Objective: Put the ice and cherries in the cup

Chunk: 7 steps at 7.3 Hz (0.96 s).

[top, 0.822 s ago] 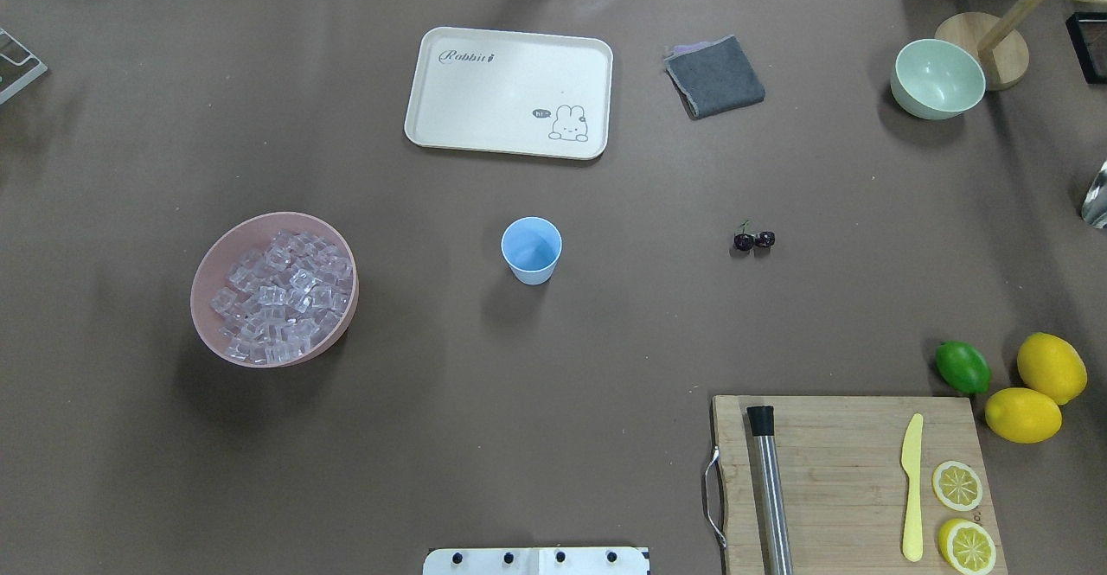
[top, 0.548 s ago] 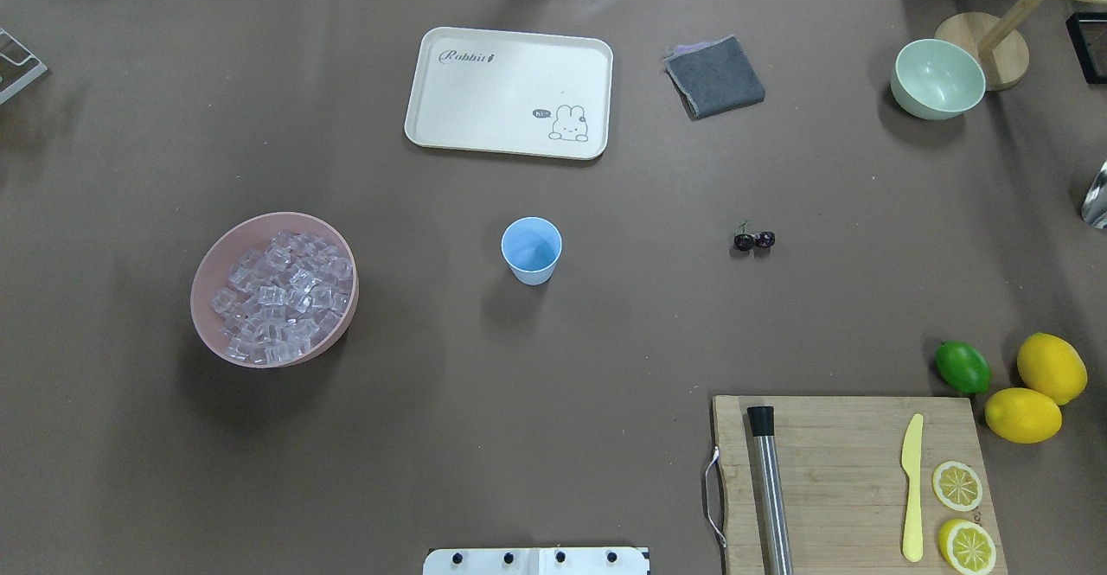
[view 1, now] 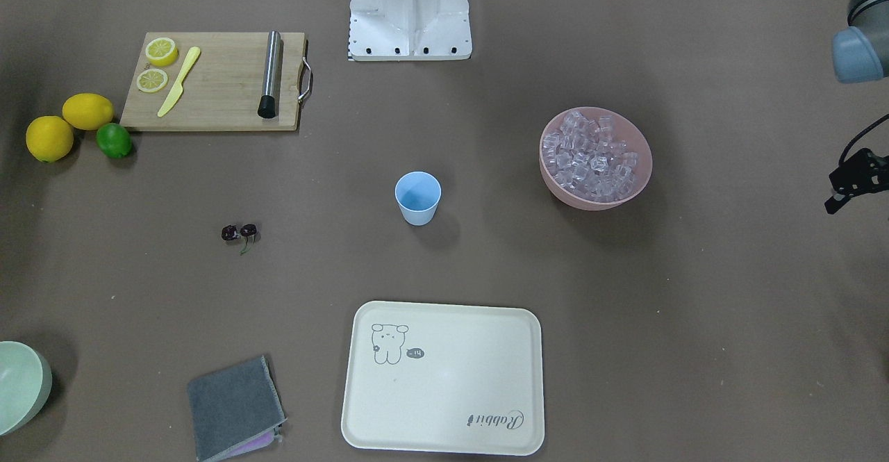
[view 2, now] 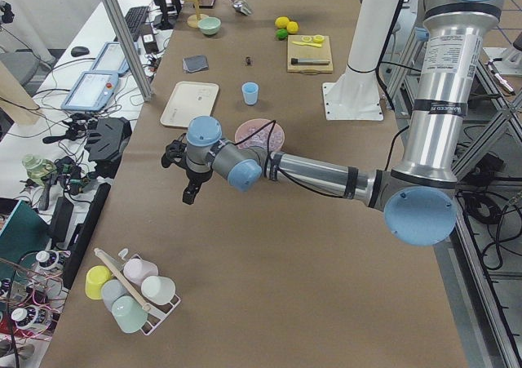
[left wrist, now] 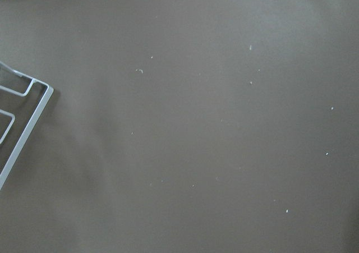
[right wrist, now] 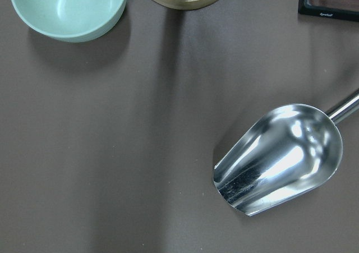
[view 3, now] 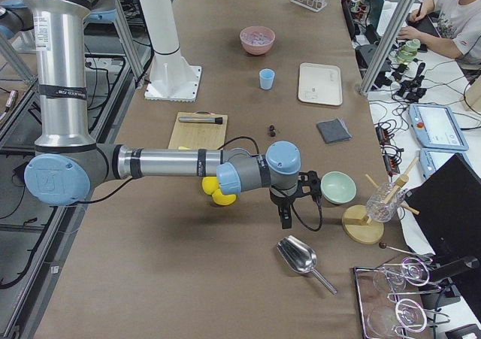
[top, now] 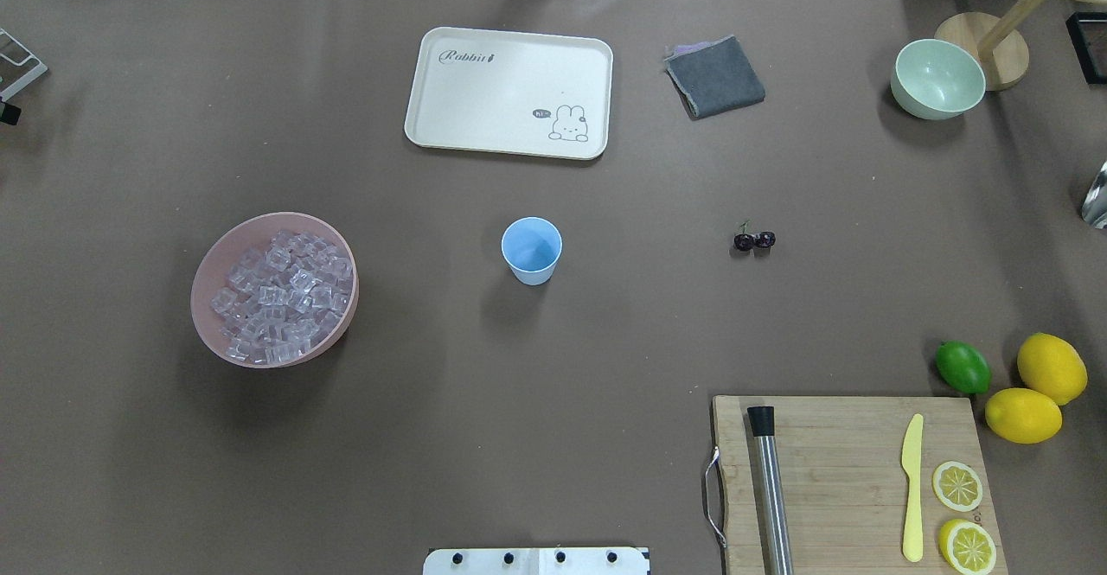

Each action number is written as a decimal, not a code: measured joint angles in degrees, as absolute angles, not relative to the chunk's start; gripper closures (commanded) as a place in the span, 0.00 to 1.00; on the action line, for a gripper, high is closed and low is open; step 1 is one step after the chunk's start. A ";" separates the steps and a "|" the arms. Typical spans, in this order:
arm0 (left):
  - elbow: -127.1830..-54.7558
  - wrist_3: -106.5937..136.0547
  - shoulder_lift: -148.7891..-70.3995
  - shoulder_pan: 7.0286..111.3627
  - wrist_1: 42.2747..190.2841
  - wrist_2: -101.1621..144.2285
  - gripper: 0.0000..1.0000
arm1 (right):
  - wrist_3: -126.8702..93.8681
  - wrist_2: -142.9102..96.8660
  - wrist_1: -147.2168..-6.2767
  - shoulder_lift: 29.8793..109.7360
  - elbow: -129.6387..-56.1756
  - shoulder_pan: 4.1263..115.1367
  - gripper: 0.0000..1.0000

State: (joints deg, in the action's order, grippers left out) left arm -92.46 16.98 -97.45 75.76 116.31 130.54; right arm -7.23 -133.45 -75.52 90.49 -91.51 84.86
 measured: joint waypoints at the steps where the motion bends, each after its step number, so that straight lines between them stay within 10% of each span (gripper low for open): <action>1: -92.55 16.82 -97.29 75.62 116.85 130.77 0.02 | -7.23 -134.10 -75.51 90.41 -91.45 84.78 0.00; 7: -93.43 19.12 -98.34 71.59 117.24 130.41 0.02 | -7.33 -135.92 -71.69 91.66 -91.68 84.41 0.01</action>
